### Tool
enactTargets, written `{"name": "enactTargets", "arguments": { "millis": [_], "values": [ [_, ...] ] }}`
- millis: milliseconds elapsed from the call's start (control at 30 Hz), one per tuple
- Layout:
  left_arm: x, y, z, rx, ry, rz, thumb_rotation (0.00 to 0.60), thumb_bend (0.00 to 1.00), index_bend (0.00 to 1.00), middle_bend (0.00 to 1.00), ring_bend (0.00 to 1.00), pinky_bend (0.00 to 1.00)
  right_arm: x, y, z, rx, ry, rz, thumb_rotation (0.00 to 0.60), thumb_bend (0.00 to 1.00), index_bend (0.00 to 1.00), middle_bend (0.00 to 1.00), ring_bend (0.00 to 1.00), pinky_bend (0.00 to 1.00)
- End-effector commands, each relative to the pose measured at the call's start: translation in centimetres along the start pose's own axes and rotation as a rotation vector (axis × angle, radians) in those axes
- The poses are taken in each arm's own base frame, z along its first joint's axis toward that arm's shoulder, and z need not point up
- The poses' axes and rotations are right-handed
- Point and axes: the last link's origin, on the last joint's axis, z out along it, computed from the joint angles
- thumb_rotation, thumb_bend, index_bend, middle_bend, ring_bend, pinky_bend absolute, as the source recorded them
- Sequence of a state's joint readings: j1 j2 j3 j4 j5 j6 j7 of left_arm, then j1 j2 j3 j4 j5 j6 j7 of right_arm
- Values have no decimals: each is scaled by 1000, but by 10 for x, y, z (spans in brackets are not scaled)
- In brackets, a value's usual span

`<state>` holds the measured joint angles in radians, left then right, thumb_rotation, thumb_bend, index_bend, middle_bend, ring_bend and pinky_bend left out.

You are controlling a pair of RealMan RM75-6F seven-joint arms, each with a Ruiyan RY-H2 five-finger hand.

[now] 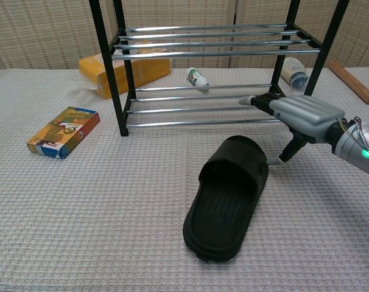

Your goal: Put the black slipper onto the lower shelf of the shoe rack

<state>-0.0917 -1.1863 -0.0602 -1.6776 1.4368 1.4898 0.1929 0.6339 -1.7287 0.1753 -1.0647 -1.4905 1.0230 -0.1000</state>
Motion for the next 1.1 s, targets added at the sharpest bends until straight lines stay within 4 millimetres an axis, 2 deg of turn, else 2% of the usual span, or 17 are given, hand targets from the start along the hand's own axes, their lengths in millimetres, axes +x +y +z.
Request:
{"name": "enactTargets", "arguments": {
  "millis": [33, 167, 400, 567, 667, 833, 933, 1100],
  "values": [
    [1, -2, -1, 6, 4, 1, 600, 223, 262, 160, 165, 270, 8, -7, -2, 31, 33, 15, 600, 120, 0, 57, 61, 154],
    [2, -4, -3, 12, 3, 3, 600, 223, 262, 160, 165, 270, 16, -13, -20, 78, 65, 56, 600, 156, 0, 62, 61, 154],
    [4, -2, -6, 8, 6, 0, 600, 223, 262, 160, 165, 270, 23, -31, -65, 212, 21, 155, 600, 175, 0, 114, 61, 154],
    [6, 0, -7, 2, 9, -2, 600, 223, 262, 160, 165, 270, 22, -60, -77, 342, -53, 168, 600, 186, 0, 143, 61, 154],
    [8, -1, -8, 7, 14, 3, 600, 223, 262, 160, 165, 270, 21, -81, -76, 424, -93, 159, 600, 288, 0, 187, 61, 154],
    [12, -5, -12, 21, 22, 3, 600, 223, 262, 160, 165, 270, 16, -113, -71, 519, -163, 131, 600, 586, 0, 239, 61, 154],
    [11, -8, -15, 30, 17, 3, 600, 223, 262, 160, 165, 270, 10, -126, -69, 557, -203, 102, 600, 671, 0, 266, 61, 153],
    [10, -11, -18, 39, 11, 2, 600, 223, 262, 160, 165, 270, -1, -141, -68, 609, -246, 48, 600, 716, 0, 310, 61, 137]
  ]
}}
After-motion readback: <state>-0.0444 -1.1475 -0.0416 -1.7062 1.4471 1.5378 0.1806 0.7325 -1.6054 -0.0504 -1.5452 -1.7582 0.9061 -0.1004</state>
